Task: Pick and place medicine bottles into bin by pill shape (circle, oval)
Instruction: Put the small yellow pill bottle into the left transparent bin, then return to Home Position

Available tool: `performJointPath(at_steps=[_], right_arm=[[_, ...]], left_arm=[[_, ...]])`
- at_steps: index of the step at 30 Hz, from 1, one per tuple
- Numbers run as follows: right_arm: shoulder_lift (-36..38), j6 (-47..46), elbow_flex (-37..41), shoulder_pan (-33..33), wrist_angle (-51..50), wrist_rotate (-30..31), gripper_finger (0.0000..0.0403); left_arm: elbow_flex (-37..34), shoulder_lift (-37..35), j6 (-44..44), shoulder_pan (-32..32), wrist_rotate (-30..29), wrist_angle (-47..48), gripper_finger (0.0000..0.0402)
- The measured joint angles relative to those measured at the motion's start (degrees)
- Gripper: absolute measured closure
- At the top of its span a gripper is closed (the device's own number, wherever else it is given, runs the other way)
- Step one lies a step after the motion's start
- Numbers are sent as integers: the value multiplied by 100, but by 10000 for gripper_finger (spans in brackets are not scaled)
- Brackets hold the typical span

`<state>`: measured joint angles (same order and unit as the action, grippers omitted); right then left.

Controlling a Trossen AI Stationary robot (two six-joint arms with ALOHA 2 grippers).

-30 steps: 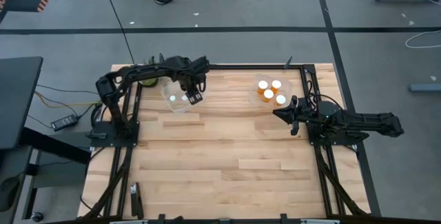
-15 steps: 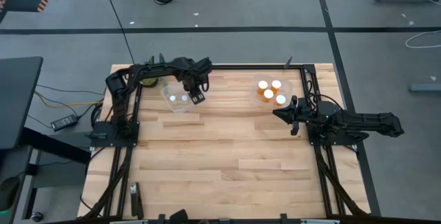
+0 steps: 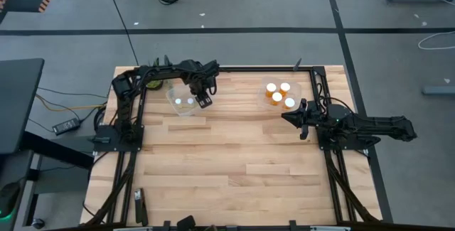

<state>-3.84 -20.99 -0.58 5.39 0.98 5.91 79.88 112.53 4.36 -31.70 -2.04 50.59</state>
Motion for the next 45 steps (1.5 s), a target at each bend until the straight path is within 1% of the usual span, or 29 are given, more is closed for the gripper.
performJointPath(at_steps=[4, 13, 20, 25, 31, 34, 41, 45], right_arm=[[0, 0, 0, 0, 0, 0, 366], [2, 0, 0, 0, 1, 0, 366], [0, 0, 0, 0, 0, 0, 366], [1, 0, 0, -2, 0, 0, 366], [0, 0, 0, -2, 0, 0, 366], [0, 0, 0, -2, 0, 0, 366], [0, 0, 0, -2, -1, 0, 366], [0, 0, 0, -2, 1, 0, 366]], left_arm=[[0, 0, -2, 3, 0, 4, 260], [-2, -40, 84, 26, -29, 66, 215], [0, -389, 130, 110, -87, 91, 209], [0, -826, 224, 192, -89, 120, 209], [0, -1454, 283, 314, -91, -262, 209], [0, -1707, 507, 352, -87, -501, 209], [-2, -2226, 1143, 577, -81, -1351, 209], [-2, -2508, 1081, 783, -35, -1876, 209]])
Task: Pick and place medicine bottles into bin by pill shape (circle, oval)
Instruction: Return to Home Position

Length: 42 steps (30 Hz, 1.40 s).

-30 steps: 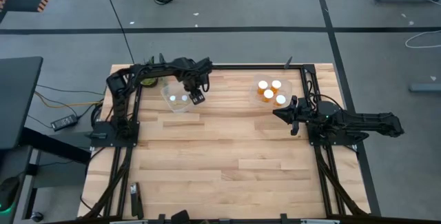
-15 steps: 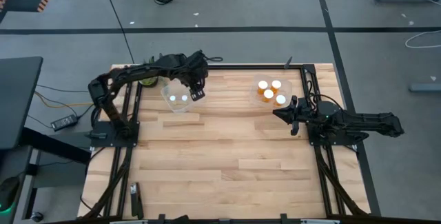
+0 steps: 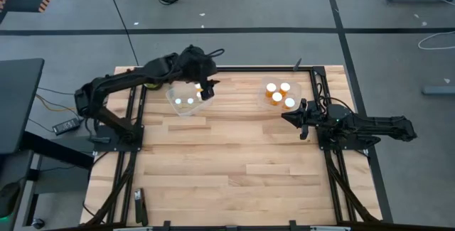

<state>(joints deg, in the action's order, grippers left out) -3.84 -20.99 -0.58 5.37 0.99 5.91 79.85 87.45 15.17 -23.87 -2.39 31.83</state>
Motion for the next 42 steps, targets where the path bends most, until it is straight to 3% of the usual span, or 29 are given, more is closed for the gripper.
performJointPath(at_steps=[12, 21, 24, 29, 33, 42], right_arm=[[0, 0, 0, 0, 0, 0, 366], [0, 0, 0, 0, -2, 0, 366], [0, 0, 0, 1, 1, 0, 366], [-23, 0, 0, -2, 3, 4, 366], [-51, 0, -1, -2, -4, 3, 366], [-70, 0, -2, -2, -5, 1, 366]], left_arm=[[6, -211, -1251, 1120, 115, -552, 227], [509, -275, -2395, 1525, 112, -1125, 222], [621, -541, -2308, 1696, 111, -1445, 219], [557, -1002, -1690, 2138, 92, -950, 222], [-129, -1805, -1478, 2568, 120, -1111, 224], [-3049, -4221, -1713, 2851, 544, -2646, 217]])
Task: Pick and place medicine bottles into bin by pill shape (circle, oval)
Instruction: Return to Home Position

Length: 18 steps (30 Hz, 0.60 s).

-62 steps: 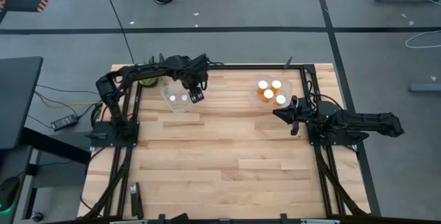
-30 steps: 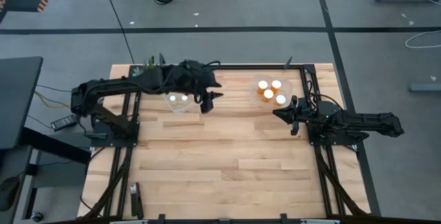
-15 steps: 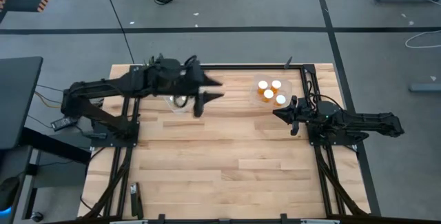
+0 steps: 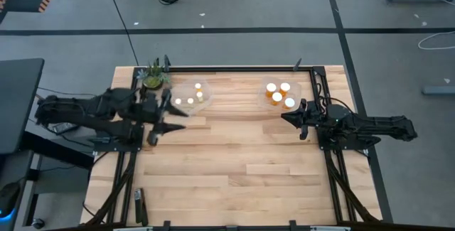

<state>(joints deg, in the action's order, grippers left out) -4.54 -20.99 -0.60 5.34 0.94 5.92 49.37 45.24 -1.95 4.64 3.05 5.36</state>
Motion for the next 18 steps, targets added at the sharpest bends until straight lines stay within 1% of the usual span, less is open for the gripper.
performJointPath(at_steps=[3, 5, 7, 11, 14, 17, 18], right_arm=[[-4, 0, 0, 0, -2, -1, 366], [-4, 0, 0, 0, 1, -1, 366], [-4, 0, 0, 0, -2, 1, 366], [-4, 0, 0, 0, 1, 0, 366], [-4, 0, 0, 0, 1, 1, 366], [-4, 0, 0, 0, 2, 1, 366], [-4, 0, 0, 0, -1, 1, 366]], left_arm=[[-956, -847, -220, 66, 38, -161, 221], [-1474, -1398, -296, 109, 22, -358, 223], [-1953, -1968, -313, 153, 37, -362, 225], [-2933, -3145, -314, 230, 287, -422, 222], [-3641, -3942, -338, 331, 511, -849, 219], [-4245, -4507, -337, 419, 518, -1264, 217], [-4415, -4523, -331, 457, 518, -1401, 217]])
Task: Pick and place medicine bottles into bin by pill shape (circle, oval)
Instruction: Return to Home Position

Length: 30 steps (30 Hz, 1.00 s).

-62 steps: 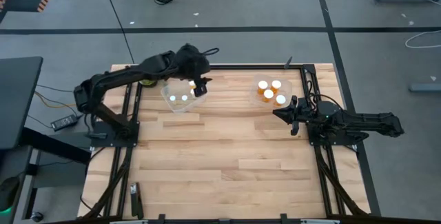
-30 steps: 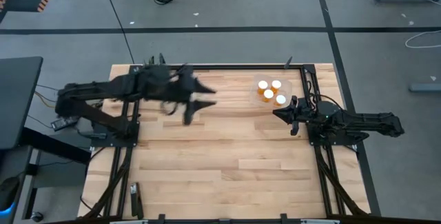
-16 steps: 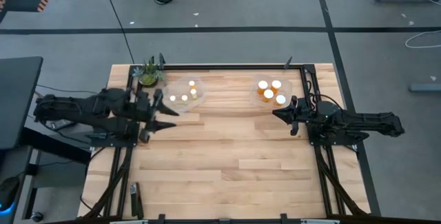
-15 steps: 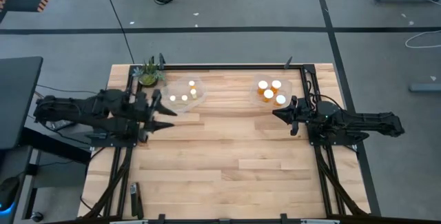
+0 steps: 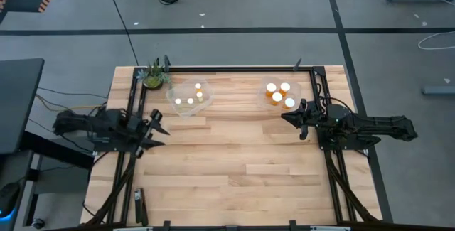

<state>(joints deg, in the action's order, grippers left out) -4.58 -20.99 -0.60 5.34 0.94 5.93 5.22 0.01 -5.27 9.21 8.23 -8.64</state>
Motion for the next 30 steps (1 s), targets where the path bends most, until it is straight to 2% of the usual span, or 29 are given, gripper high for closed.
performJointPath(at_steps=[4, 17, 30], right_arm=[[0, 0, 0, 2, 1, -1, 366], [0, 0, 0, 2, 5, 0, 366], [0, 2, 0, 2, 6, -1, 366]], left_arm=[[-465, 4, -51, 89, 17, -359, 216], [-462, 5, -176, 159, -22, 614, 216], [-468, 11, -260, 203, -25, 521, 222]])
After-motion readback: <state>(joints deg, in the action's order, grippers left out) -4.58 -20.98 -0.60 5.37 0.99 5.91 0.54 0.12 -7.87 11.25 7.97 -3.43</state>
